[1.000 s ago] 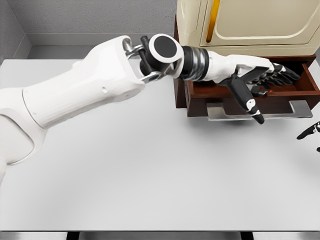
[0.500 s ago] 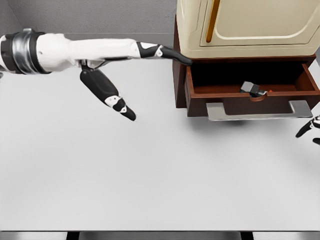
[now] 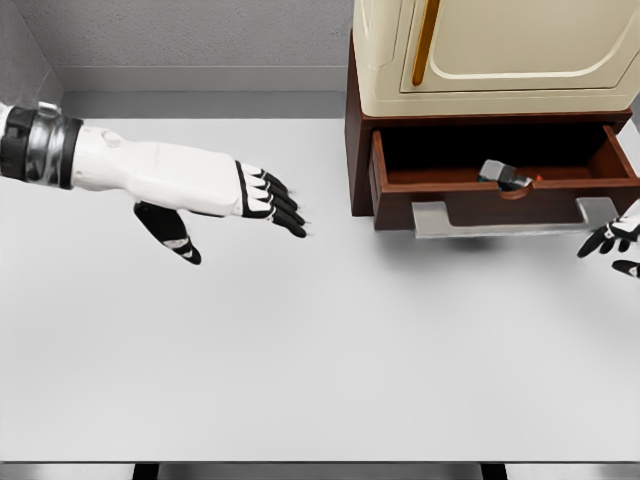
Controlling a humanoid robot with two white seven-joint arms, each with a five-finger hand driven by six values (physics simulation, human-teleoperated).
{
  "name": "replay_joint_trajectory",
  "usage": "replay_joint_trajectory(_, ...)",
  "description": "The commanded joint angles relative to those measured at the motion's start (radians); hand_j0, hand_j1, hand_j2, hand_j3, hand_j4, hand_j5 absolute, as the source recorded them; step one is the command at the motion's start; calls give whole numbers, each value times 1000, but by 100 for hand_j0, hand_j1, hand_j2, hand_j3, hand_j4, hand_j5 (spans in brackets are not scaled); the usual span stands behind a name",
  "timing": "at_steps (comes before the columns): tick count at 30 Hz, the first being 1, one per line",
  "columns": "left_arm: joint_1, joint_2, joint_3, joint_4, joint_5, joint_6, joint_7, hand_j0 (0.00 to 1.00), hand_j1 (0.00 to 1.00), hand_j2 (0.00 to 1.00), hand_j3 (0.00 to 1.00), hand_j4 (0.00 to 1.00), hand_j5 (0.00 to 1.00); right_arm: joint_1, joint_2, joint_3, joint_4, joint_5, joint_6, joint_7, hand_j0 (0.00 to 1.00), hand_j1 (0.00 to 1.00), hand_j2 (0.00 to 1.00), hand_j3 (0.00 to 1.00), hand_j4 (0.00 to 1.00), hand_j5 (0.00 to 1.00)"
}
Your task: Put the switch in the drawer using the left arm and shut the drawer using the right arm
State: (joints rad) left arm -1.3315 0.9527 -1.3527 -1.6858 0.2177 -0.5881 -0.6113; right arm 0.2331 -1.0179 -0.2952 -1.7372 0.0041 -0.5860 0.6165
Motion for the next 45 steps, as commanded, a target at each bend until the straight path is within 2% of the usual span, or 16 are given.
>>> replay_joint_trajectory(1, 0, -2, -23, 93, -32, 4, 0, 100, 100, 100, 100, 100, 100, -3, 1, 24, 5, 4, -25, -6, 60, 60, 60, 60, 60, 60)
replay_joint_trajectory(3, -6, 0, -23, 138, -32, 5, 0, 100, 100, 100, 100, 100, 100, -17, 1, 25, 18, 4, -25, -6, 60, 60, 60, 60, 60, 60)
replay_joint_trajectory(5, -9, 0, -23, 138, -32, 5, 0, 100, 100, 100, 100, 100, 100, -35, 1, 30, 25, 5, -25, -6, 60, 60, 60, 60, 60, 60)
replay_joint_trajectory(8, -15, 0, -32, 138, -32, 4, 0, 100, 100, 100, 100, 100, 100, -95, 1, 117, 35, 8, -25, -6, 60, 60, 60, 60, 60, 60)
replay_joint_trajectory(11, -17, 0, -37, 138, -32, 5, 0, 100, 100, 100, 100, 100, 100, -123, 1, 120, 35, 10, -25, -6, 60, 60, 60, 60, 60, 60)
replay_joint_trajectory(13, -18, 0, -37, 138, -32, 5, 0, 100, 100, 100, 100, 100, 100, -153, 1, 162, 36, 10, -25, -6, 60, 60, 60, 60, 60, 60)
replay_joint_trajectory(18, -21, 1, -37, 138, -32, 5, 0, 100, 100, 100, 100, 100, 100, -187, 1, 171, 67, 10, -25, -6, 60, 60, 60, 60, 60, 60)
replay_joint_trajectory(20, -21, 0, -39, 138, -32, 5, 0, 100, 100, 100, 100, 100, 100, -213, 1, 209, 74, 10, -25, -6, 60, 60, 60, 60, 60, 60)
replay_joint_trajectory(27, -26, -2, -60, 140, -32, 7, 0, 100, 100, 100, 100, 100, 100, -250, 2, 241, 99, 25, -25, -6, 60, 60, 60, 60, 60, 60)
replay_joint_trajectory(32, -17, -5, -51, 130, -34, -4, 0, 100, 100, 100, 100, 100, 100, -324, 6, 337, 104, 25, -25, -6, 60, 60, 60, 60, 60, 60)
replay_joint_trajectory(33, -15, -6, -36, 133, -35, -6, 0, 100, 100, 100, 100, 100, 100, -327, 7, 338, 105, 28, -25, -6, 60, 60, 60, 60, 60, 60)
replay_joint_trajectory(34, 23, -9, -3, 136, -35, -6, 0, 100, 100, 100, 100, 100, 100, -336, 10, 340, 105, 34, -25, -6, 60, 60, 60, 60, 60, 60)
replay_joint_trajectory(35, 75, -20, 71, 135, -35, -5, 0, 100, 100, 100, 100, 100, 100, -344, 12, 350, 110, 36, -25, -6, 60, 60, 60, 60, 60, 60)
replay_joint_trajectory(37, 268, -45, 293, 135, -37, -9, 0, 100, 100, 100, 100, 100, 100, -374, 13, 384, 130, 40, -25, -6, 60, 60, 60, 60, 60, 60)
replay_joint_trajectory(38, 288, -49, 316, 135, -37, -19, 0, 100, 100, 100, 100, 100, 100, -374, 13, 384, 130, 40, -25, -6, 60, 60, 60, 60, 60, 60)
replay_joint_trajectory(45, 288, -46, 313, 138, -37, -23, 0, 100, 100, 100, 100, 100, 100, -377, 16, 392, 151, 42, -25, -6, 61, 61, 61, 61, 61, 61)
